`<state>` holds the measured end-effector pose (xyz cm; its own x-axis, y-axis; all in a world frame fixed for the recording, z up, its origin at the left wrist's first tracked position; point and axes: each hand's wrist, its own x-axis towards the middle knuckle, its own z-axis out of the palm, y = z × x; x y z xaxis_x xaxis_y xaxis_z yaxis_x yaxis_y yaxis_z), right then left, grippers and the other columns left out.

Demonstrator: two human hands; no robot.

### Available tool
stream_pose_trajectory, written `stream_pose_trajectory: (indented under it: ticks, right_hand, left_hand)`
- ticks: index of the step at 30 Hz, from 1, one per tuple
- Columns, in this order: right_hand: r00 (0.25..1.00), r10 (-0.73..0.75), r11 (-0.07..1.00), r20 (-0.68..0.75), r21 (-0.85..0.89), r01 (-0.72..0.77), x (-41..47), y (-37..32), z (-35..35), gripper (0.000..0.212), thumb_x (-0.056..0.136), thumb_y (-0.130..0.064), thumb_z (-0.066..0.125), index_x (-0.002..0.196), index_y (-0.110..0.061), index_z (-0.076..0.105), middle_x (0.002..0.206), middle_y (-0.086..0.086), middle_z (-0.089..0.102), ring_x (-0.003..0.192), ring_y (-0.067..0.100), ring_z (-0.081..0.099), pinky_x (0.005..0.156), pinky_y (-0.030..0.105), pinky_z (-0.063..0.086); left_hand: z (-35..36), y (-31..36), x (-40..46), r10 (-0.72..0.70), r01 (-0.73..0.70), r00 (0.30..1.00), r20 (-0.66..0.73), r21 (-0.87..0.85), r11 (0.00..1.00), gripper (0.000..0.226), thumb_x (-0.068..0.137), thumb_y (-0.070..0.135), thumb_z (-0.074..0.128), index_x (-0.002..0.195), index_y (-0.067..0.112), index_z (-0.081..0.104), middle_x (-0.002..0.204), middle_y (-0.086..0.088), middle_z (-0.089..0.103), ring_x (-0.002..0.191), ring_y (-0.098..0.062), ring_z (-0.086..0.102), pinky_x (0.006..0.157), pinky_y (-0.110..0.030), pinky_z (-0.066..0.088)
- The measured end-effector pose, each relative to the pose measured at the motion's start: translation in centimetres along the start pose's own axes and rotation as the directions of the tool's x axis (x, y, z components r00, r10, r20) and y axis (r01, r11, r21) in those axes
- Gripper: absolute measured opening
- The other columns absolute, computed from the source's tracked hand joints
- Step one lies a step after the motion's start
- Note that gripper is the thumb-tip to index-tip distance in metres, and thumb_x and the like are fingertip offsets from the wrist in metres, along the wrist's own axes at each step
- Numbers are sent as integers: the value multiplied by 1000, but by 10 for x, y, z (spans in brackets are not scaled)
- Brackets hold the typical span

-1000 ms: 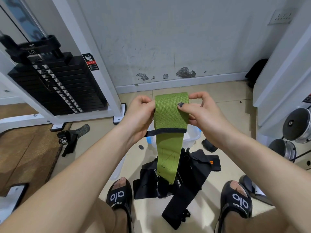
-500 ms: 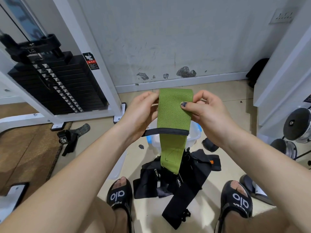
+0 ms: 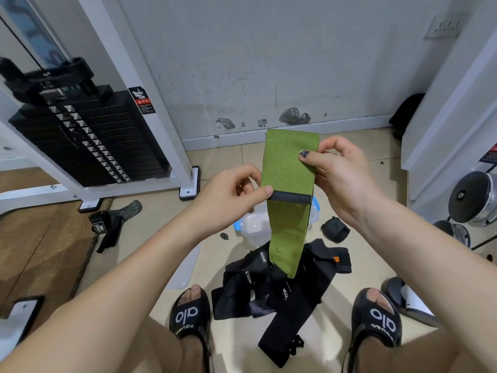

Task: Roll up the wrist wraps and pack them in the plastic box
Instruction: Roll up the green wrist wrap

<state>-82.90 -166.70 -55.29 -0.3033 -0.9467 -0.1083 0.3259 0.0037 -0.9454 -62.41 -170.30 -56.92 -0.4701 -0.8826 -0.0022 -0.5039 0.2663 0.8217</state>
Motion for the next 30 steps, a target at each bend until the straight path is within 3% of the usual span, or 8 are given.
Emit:
stream_pose_trajectory:
  ticks: [4,6,9,13,15,20,26,30]
  right_hand:
    - [1000,-8,1000,-13,-14,7,1,-1,-2,32,89,10,66,78,-15,49,89,14,68,68,19,67,62,26,56]
    - [1000,-16,999,-18,-32,16,2,-1,-2,32,89,10,66,78,-15,48,91,18,65,69,21,65,61,25,55]
    - [999,-21,998,-25,-53,20,3,1,-3,32,89,10,66,79,-15,48,94,20,64,68,20,65,59,24,54]
    - [1000,-11,999,-20,-35,10,2,2,-2,33,89,11,66,78,-15,49,89,15,65,65,16,66,57,23,53]
    - [1000,0,1000,-18,-21,0,2,2,-1,32,89,10,66,78,-14,49,87,12,66,64,16,67,55,23,53]
    - [1000,31,999,-2,8,-31,0,1,1,32,89,11,65,78,-15,49,82,8,67,63,15,65,55,23,53]
    - [998,59,996,10,62,-60,2,1,0,31,89,10,66,81,-15,50,83,10,64,64,15,63,56,24,52]
    - [994,103,988,35,115,-107,6,-1,-2,26,90,8,66,85,-14,52,81,9,69,69,18,65,60,28,49]
  left_hand:
    - [-2,1,2,27,-26,1000,4,-169,985,18,96,16,72,86,12,58,91,-21,68,83,-25,74,90,-45,59]
    - [-2,3,3,34,-33,999,-1,-264,964,14,96,8,71,92,5,58,98,-25,67,92,-37,75,92,-45,61]
    - [-2,7,3,37,-38,999,-10,-354,935,12,95,1,70,97,5,58,99,-19,64,86,-31,76,90,-35,60]
    - [-3,8,3,32,-25,999,9,-440,898,18,96,-5,66,101,7,55,86,-3,65,84,-23,74,92,-37,60]
    - [-1,5,5,22,-4,999,36,-439,898,21,96,-8,64,102,8,52,74,8,59,82,-25,69,95,-40,59]
    - [11,-7,14,-34,29,999,-5,-372,928,29,92,-8,68,96,15,50,73,1,39,69,-20,34,91,-34,52]
    - [13,-8,15,-39,1,991,-127,-286,958,29,89,0,76,95,17,52,70,10,54,68,-15,49,86,-29,49]
    - [11,-1,10,4,-39,991,-137,-253,967,34,90,6,76,115,18,57,106,1,64,73,-5,66,83,-15,50]
